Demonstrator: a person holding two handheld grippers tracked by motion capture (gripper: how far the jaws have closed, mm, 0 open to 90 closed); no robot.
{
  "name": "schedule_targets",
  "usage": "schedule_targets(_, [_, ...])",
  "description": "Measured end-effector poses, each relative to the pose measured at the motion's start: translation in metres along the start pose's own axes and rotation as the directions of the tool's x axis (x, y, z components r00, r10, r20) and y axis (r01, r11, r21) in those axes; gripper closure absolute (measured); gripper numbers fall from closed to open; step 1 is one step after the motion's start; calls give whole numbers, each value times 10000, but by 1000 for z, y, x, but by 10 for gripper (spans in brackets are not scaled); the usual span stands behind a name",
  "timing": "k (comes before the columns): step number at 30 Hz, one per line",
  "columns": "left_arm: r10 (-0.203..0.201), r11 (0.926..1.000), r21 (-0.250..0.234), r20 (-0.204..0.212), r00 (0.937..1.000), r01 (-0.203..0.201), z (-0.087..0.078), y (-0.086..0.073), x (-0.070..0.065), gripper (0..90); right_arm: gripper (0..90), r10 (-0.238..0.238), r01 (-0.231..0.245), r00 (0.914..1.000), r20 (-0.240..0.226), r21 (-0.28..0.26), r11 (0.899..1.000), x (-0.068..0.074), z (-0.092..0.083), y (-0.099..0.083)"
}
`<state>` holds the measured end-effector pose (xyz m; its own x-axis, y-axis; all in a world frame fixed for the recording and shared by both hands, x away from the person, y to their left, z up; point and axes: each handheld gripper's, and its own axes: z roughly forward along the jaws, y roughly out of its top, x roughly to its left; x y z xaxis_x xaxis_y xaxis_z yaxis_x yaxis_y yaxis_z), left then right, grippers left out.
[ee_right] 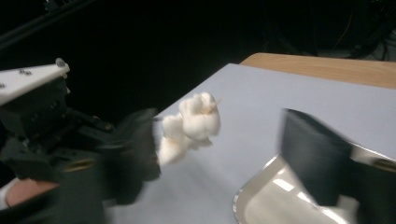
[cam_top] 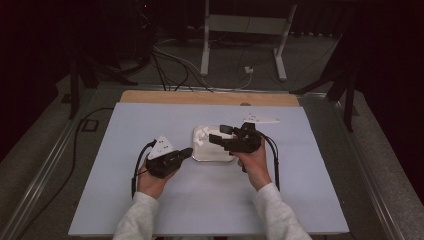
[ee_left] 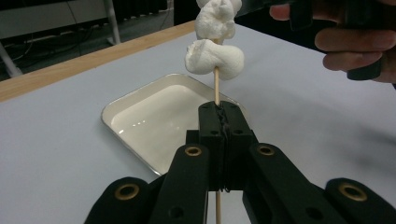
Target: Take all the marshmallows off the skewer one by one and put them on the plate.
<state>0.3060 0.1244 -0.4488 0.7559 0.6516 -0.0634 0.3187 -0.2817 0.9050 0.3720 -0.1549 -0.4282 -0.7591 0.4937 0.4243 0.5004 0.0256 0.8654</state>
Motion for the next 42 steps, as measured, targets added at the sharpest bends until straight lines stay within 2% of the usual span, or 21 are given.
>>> schedule_targets(2, [14,10000,-2,51,10000,-14,0,0,-1,900,447,362,-362,9993,-105,73,9993,0,3,2])
schedule_targets(3, [7,10000,4,89,10000,-7,1,0,-1,900,547,905,-903,9959,-87,223,9957,-2,6,2])
schedule_targets(6, [69,9999,101,70,10000,-69,2,-1,-1,900,592,1174,-1165,9927,-271,328,9927,-4,9,1])
schedule_targets(10, [81,9999,108,129,9999,-83,2,-1,-2,900,595,1077,-1061,9931,-473,365,9937,-2,12,0])
schedule_targets(16, [214,9996,204,222,9995,-218,4,-1,-4,900,655,1021,-990,9933,-541,563,9935,1,15,1])
schedule_targets(21, [229,9992,318,201,9995,-235,4,-2,-2,900,741,1442,-1377,9876,-627,979,9856,1,17,3])
schedule_targets(27, [314,9987,399,175,9994,-320,4,-4,1,900,789,1519,-1494,9881,-247,833,9853,1,12,5])
schedule_targets(29, [308,9985,457,148,9994,-315,3,-5,2,900,798,1481,-1483,9889,87,607,9871,0,8,7])
schedule_targets(30, [269,9982,543,92,9996,-273,3,-6,3,900,804,1566,-1573,9871,329,206,9873,-3,2,9])
schedule_targets(31, [311,9968,747,-149,9994,-300,3,-7,3,900,804,1566,-1573,9871,329,206,9873,-3,2,9])
schedule_targets(33, [79,9975,704,-147,9999,-69,2,-10,7,900,803,1725,-1723,9846,292,-90,9850,-8,-6,13])
schedule_targets(37, [-108,9984,557,-246,9996,122,0,-10,11,900,798,1588,-1594,9860,513,71,9872,-13,-16,15])
schedule_targets(42, [-235,9985,487,-246,9994,246,0,-10,11,900,786,1421,-1461,9854,934,377,9886,-20,-13,10])
